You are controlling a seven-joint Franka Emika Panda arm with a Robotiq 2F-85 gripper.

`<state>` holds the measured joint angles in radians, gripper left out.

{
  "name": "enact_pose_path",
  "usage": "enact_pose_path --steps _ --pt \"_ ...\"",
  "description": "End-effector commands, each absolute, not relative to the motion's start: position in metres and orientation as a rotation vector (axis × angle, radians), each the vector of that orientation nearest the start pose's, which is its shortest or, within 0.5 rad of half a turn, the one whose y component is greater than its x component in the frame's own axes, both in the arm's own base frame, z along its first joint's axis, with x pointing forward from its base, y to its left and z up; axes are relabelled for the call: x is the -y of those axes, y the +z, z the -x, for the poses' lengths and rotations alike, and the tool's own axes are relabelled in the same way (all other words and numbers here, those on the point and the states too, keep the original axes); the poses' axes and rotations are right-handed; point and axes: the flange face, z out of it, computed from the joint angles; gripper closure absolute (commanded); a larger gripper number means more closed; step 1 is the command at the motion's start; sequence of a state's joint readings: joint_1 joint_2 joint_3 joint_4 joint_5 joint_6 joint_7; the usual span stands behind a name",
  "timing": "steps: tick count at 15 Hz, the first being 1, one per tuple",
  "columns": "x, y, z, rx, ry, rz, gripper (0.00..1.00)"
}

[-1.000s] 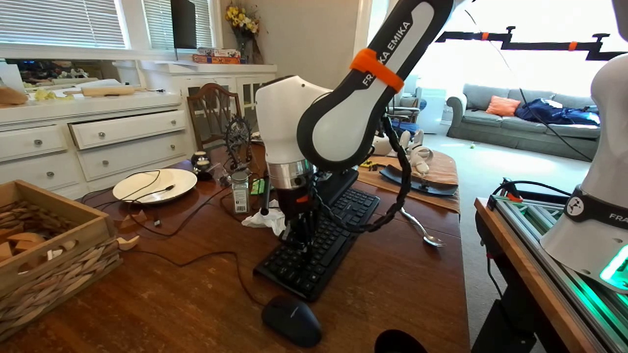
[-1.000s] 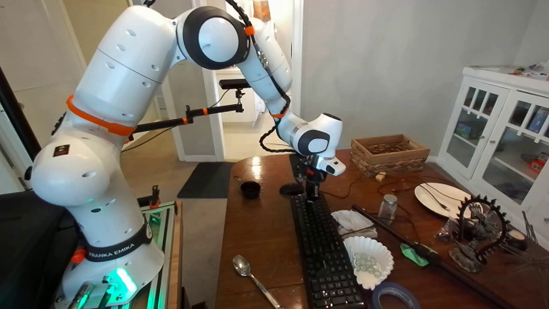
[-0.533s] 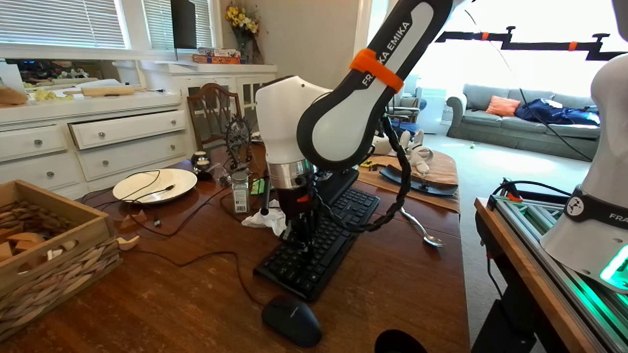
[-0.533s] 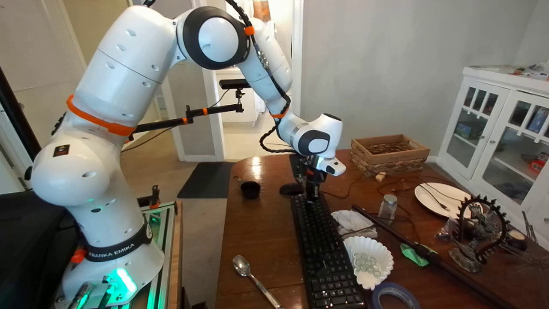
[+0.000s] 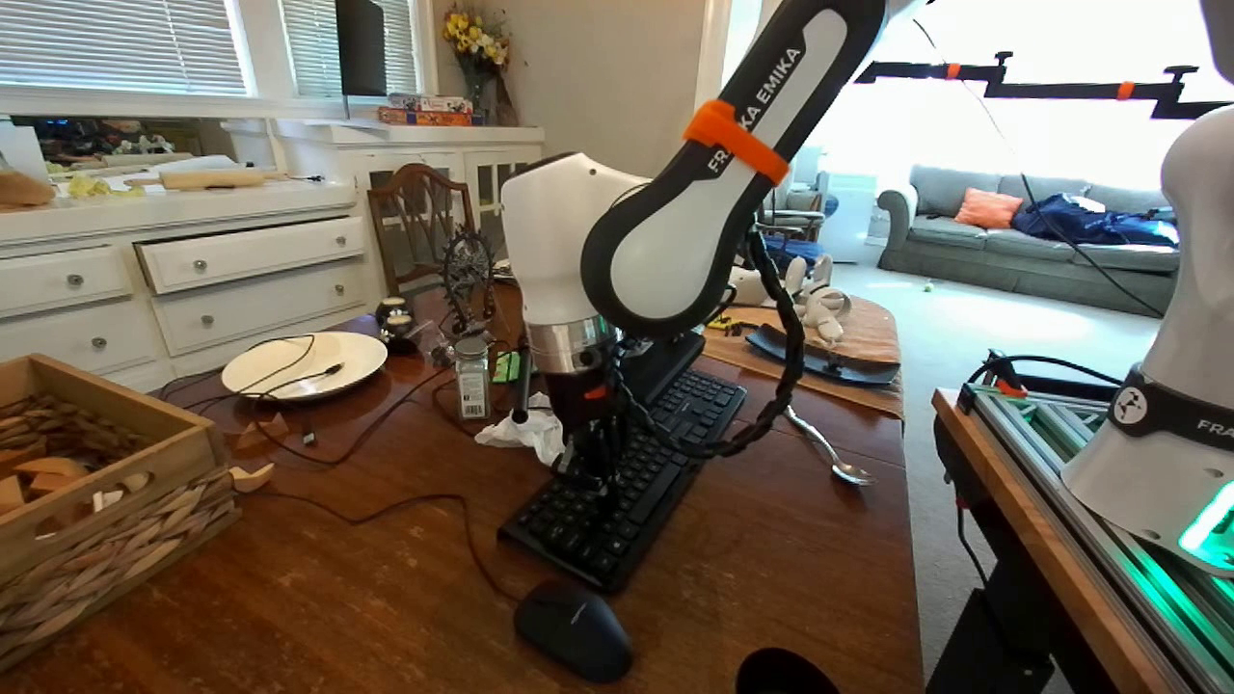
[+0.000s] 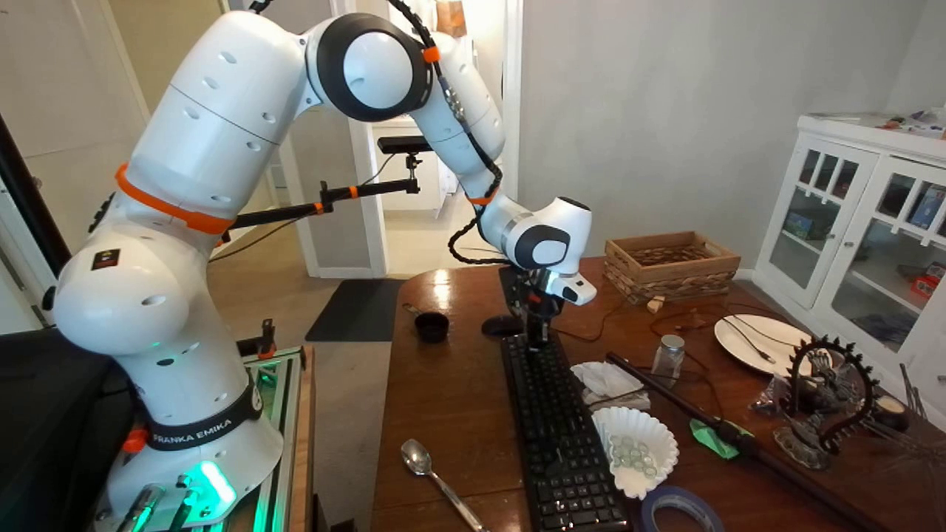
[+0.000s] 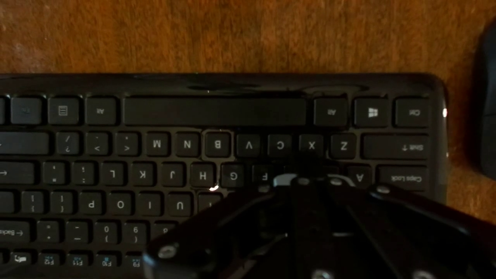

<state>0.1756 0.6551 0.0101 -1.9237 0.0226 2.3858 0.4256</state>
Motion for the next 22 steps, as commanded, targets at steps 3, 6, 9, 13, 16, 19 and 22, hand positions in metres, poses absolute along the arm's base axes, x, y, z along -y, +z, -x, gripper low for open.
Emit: enact_pose_path --steps 3,6,9,13,16,19,22 --pt "-0.109 0.121 -0.594 -0.4 0.332 3.143 1.0" --pt "-0.115 0.135 -0.593 -0.395 0.313 3.148 1.0" --pt "-0.124 0.148 -0.59 -0.38 0.303 3.151 1.0" --pt "-0.128 0.154 -0.595 -0.381 0.27 3.16 1.0" --pt "-0.123 0.153 -0.6 -0.395 0.255 3.166 1.0" --pt "-0.114 0.152 -0.604 -0.422 0.258 3.165 1.0" --pt "-0.109 0.15 -0.607 -0.42 0.252 3.172 1.0"
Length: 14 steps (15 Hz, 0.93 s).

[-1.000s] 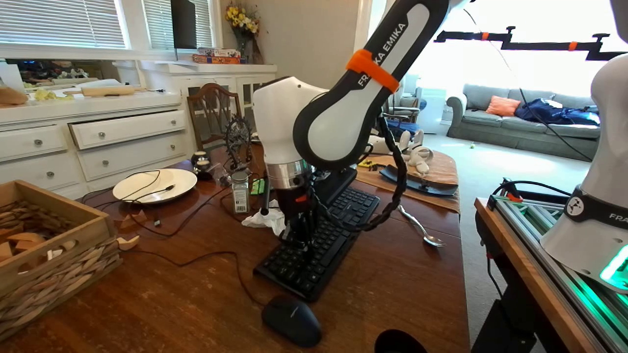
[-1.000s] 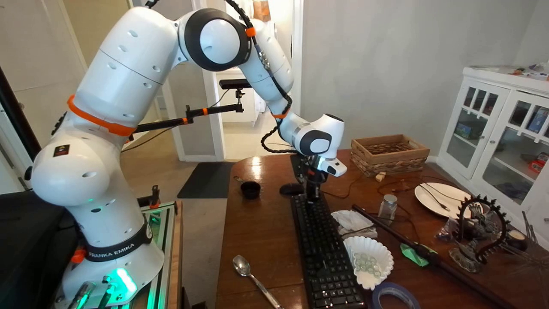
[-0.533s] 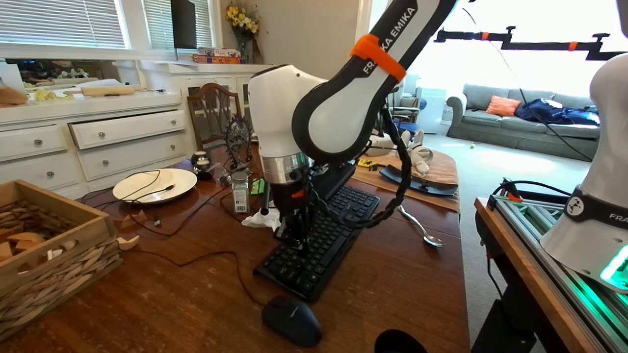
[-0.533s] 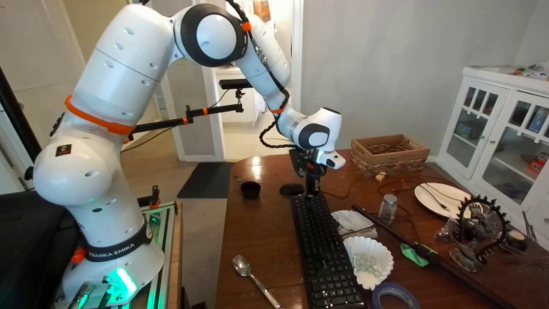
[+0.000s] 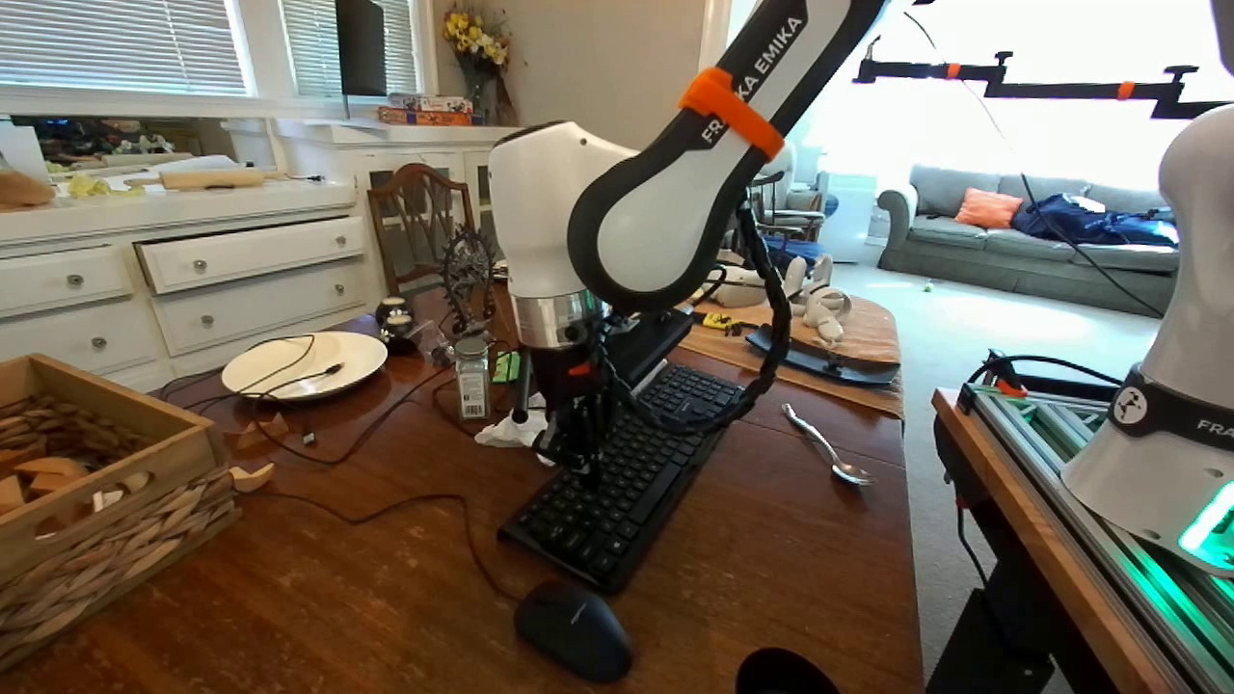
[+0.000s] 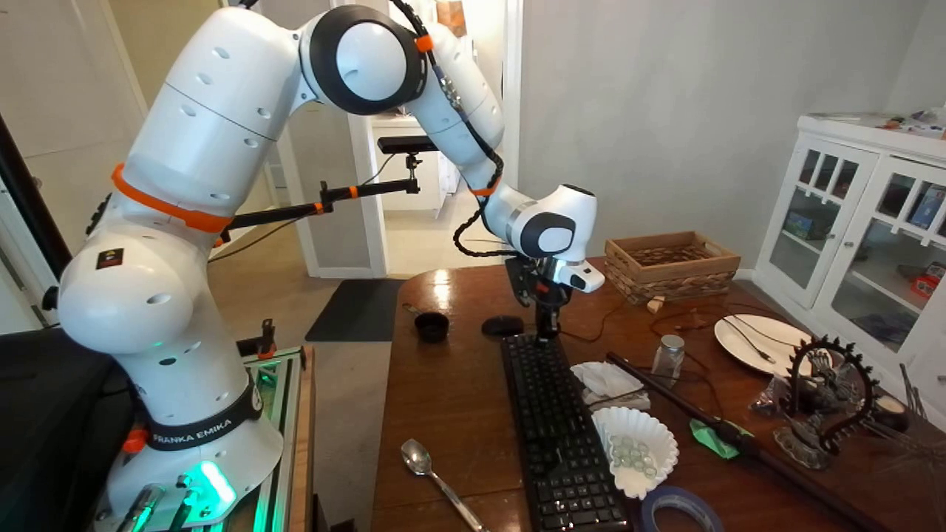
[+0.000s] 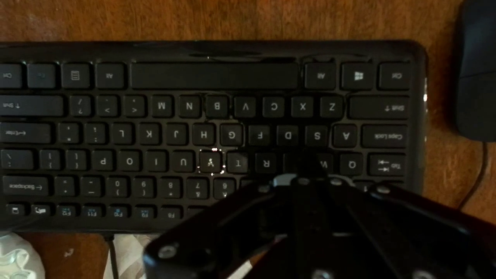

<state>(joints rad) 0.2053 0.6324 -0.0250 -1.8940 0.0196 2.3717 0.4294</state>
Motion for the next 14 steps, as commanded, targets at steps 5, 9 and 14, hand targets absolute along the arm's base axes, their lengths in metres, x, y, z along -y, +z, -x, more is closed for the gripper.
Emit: enact_pose_path --steps 5,9,14 --pt "-0.111 0.144 -0.609 -0.409 0.277 3.17 1.0" --pt "-0.111 0.141 -0.61 -0.405 0.308 3.164 1.0" --pt "-0.113 0.138 -0.612 -0.392 0.326 3.164 1.0"
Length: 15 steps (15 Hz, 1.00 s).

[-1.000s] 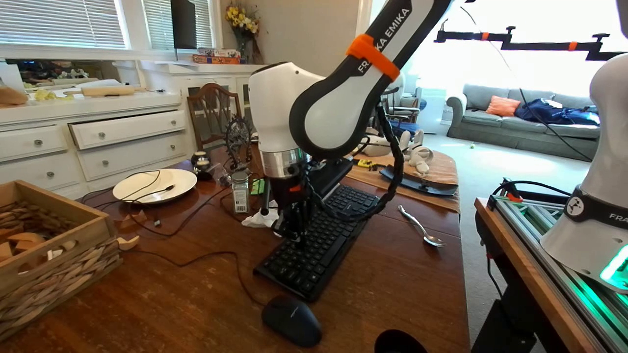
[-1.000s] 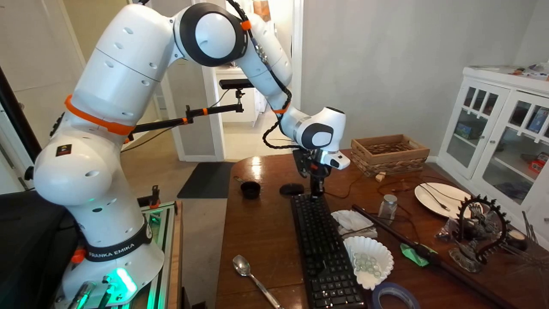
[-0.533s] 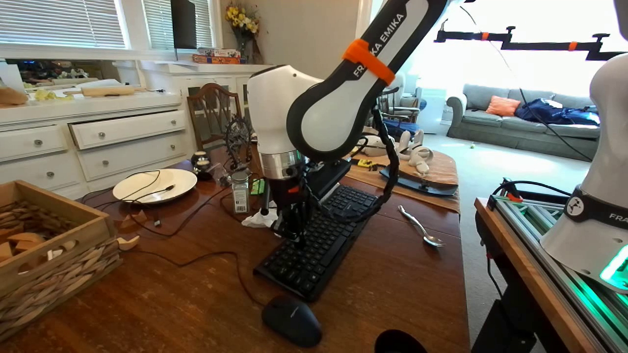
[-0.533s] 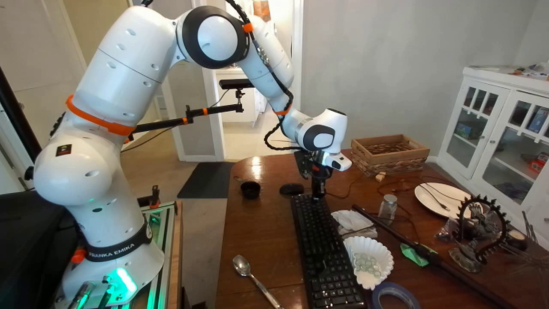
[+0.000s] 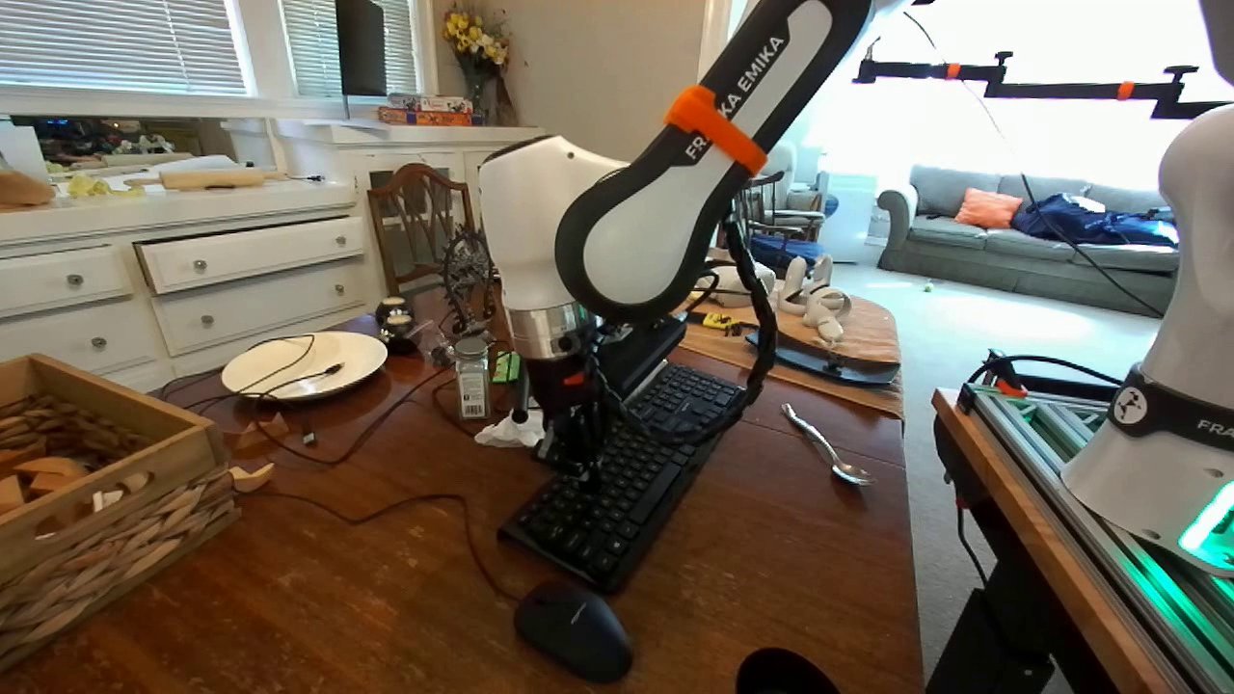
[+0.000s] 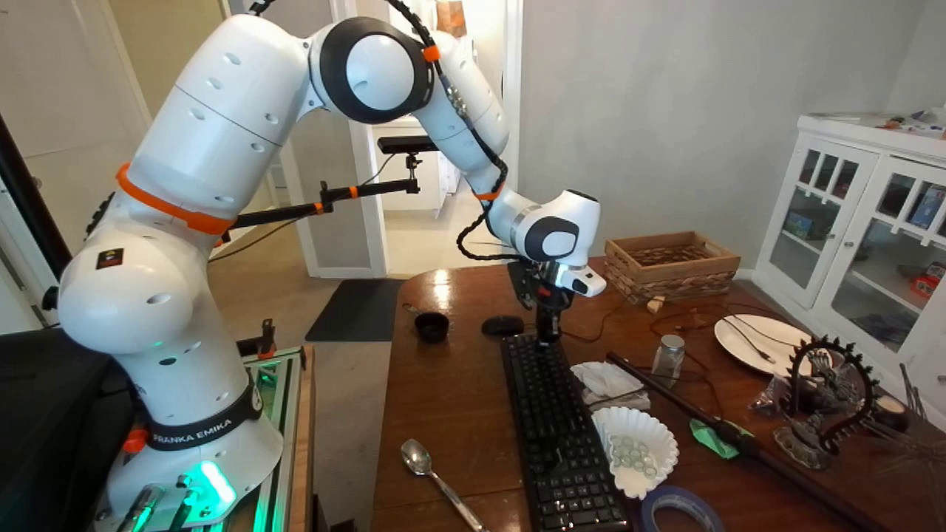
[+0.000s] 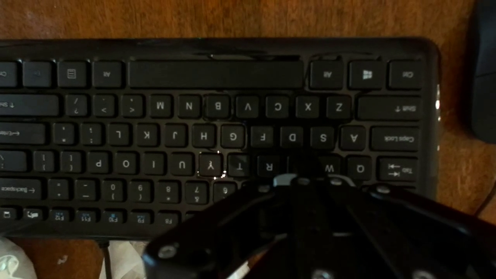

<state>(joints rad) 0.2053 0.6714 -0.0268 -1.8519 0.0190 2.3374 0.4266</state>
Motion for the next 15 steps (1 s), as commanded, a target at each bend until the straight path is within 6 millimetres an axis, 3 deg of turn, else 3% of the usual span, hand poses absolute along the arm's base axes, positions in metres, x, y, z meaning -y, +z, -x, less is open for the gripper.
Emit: enact_pose_path --steps 1,15 --pt "-0.113 0.138 -0.612 -0.39 0.335 3.163 1.0" --pt "-0.111 0.123 -0.62 -0.381 0.369 3.166 1.0"
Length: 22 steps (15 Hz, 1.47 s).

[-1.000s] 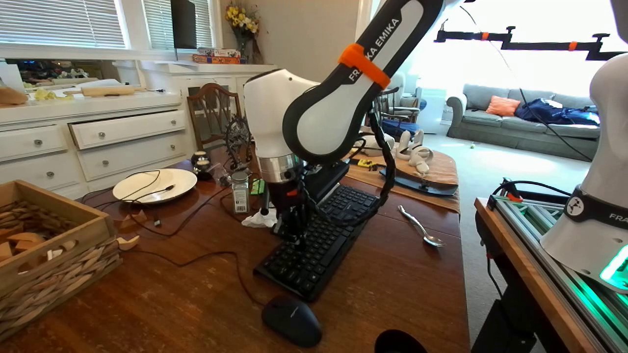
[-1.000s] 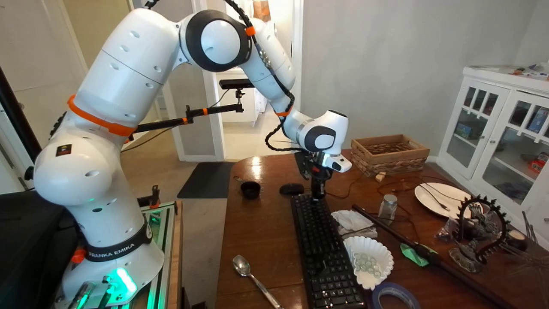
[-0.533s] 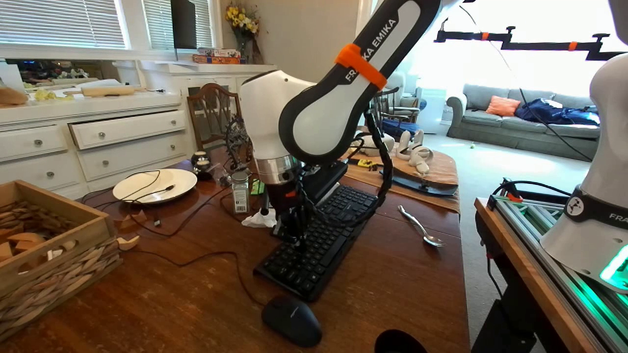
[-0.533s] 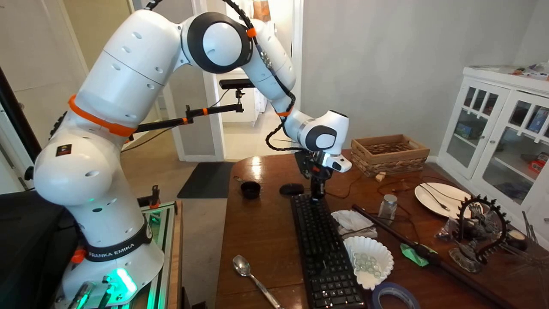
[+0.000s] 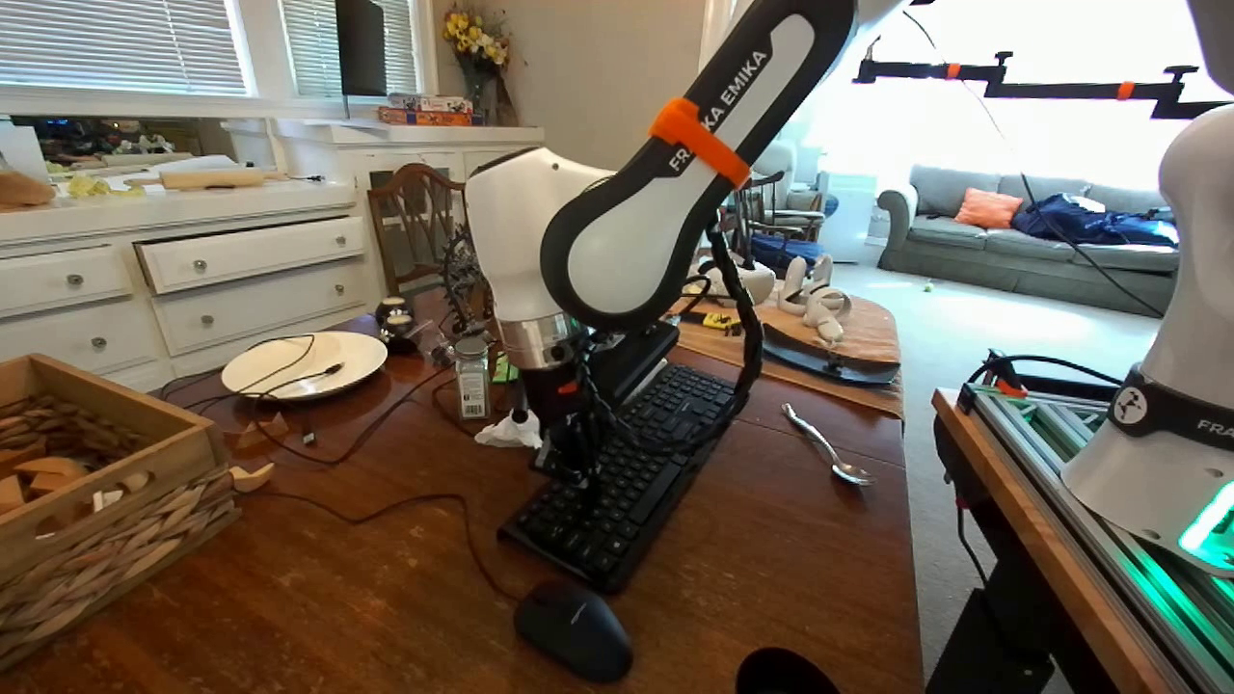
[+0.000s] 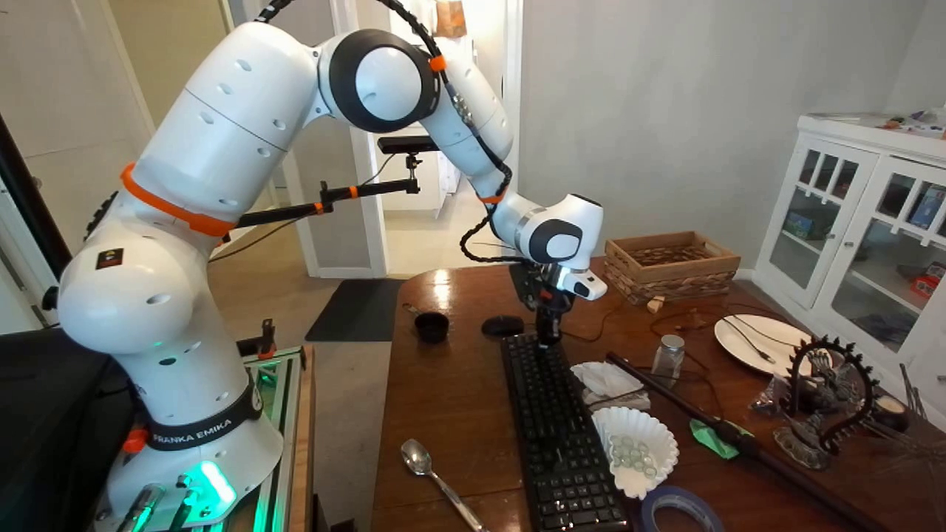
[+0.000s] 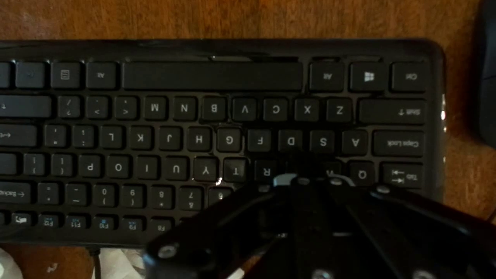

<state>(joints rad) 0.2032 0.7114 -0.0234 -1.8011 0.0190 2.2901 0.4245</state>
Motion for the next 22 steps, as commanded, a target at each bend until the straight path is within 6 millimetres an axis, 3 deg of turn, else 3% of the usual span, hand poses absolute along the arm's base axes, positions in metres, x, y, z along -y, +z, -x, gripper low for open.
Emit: enact_pose_path --steps 1,4,12,22 --pt "-0.11 0.121 -0.621 -0.383 0.375 3.164 1.0" --pt "-0.112 0.123 -0.622 -0.372 0.397 3.161 1.0" --pt "-0.128 0.152 -0.607 -0.361 0.41 3.145 1.0" --pt "-0.108 0.145 -0.605 -0.419 0.424 3.158 1.0"
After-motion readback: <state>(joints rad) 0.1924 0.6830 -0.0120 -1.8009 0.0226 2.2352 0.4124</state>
